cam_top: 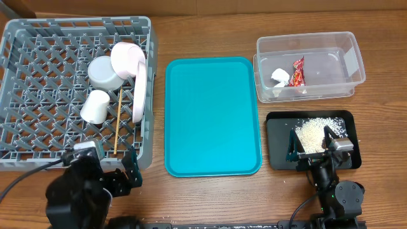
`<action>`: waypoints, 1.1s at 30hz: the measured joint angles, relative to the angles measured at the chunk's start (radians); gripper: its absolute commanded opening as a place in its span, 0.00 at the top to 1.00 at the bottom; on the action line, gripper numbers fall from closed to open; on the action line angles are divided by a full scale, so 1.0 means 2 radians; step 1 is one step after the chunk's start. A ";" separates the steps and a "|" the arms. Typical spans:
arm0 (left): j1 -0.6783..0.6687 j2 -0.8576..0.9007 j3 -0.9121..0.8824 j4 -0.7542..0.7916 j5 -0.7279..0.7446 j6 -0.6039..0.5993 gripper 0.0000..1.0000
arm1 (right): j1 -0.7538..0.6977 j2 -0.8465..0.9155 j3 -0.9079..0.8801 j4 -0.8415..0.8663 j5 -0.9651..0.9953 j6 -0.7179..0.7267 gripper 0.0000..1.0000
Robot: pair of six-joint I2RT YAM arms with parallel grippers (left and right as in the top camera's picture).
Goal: Sort waste into correct bins and load items into the dishwasher
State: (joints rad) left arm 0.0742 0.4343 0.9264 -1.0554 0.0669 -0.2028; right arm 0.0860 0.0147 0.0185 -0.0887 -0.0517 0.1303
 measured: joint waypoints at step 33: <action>-0.034 -0.208 -0.459 0.492 -0.002 0.015 0.00 | 0.000 0.000 0.000 0.000 0.000 0.000 0.00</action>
State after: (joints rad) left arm 0.0059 0.0177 0.0082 -0.0719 0.0631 -0.1726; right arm 0.0860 0.0147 0.0181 -0.0887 -0.0513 0.1299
